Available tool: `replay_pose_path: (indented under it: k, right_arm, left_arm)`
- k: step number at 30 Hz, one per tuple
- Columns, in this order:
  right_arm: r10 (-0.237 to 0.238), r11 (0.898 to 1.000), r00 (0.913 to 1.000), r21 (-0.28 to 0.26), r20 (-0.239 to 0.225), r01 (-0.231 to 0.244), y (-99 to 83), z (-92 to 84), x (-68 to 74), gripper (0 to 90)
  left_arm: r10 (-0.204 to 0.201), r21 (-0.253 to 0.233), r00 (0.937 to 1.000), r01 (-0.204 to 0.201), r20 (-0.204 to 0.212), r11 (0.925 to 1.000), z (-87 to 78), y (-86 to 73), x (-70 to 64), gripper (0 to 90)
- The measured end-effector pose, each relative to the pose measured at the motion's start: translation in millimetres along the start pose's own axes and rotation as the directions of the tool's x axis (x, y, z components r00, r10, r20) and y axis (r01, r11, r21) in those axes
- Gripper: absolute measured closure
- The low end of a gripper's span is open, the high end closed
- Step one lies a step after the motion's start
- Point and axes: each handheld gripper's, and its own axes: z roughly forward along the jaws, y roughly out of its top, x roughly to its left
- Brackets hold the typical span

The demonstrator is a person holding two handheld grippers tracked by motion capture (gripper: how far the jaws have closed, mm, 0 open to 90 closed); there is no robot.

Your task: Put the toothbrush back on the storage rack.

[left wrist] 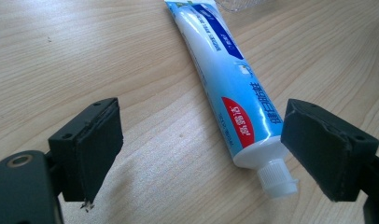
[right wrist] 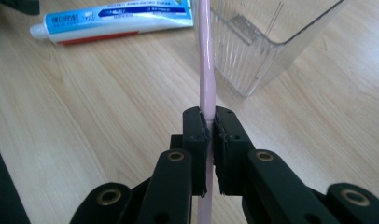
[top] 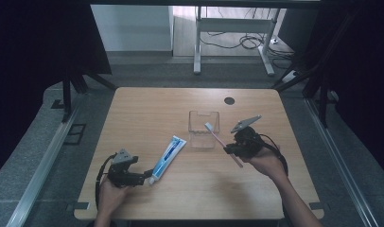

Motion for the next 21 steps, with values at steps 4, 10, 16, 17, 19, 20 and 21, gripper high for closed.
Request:
replay_pose_path:
  k: [4, 10, 16, 17, 19, 20, 21]
  right_arm:
    - [0.002, 1.0, 1.0, -0.014, 0.004, -0.002, 4.6, -0.6, -1.6, 84.4]
    - [0.015, 0.999, 0.9999, -0.048, 0.002, -0.014, 17.1, 0.1, -3.7, 84.5]
    - [0.019, 0.997, 0.9998, -0.072, -0.003, -0.019, 28.5, 4.2, -3.3, 84.5]
    - [0.017, 0.997, 0.9999, -0.075, -0.001, -0.017, 30.3, 5.2, -3.1, 84.5]
    - [0.017, 0.997, 0.9999, -0.081, 0.003, -0.017, 33.6, 6.4, -2.9, 84.5]
    - [0.019, 0.996, 0.9998, -0.085, 0.002, -0.019, 35.2, 6.8, -3.0, 84.5]
    - [0.019, 0.996, 0.9998, -0.09, 0.005, -0.019, 36.7, 7.1, -3.2, 84.5]
  left_arm:
    - [0.004, 0.002, 1.0, -0.004, -0.002, 1.0, 0.3, 0.1, 0.1, 12.9]
    - [0.012, 0.004, 0.9999, -0.012, -0.002, 0.9999, 0.6, 0.3, 0.1, 12.9]
    - [0.014, 0.003, 0.9999, -0.014, -0.003, 0.9999, 0.3, 0.4, 0.1, 12.9]
    - [0.014, 0.003, 0.9999, -0.014, -0.003, 0.9999, 0.3, 0.5, 0.1, 13.0]
    - [0.012, 0.003, 0.9999, -0.012, -0.003, 0.9999, 0.3, 0.3, 0.2, 13.0]
    - [0.011, 0.003, 0.9999, -0.011, -0.003, 0.9999, 0.4, 0.3, 0.3, 12.9]
    - [0.012, 0.004, 0.9999, -0.012, -0.004, 0.9999, 0.4, 0.3, 0.4, 12.9]
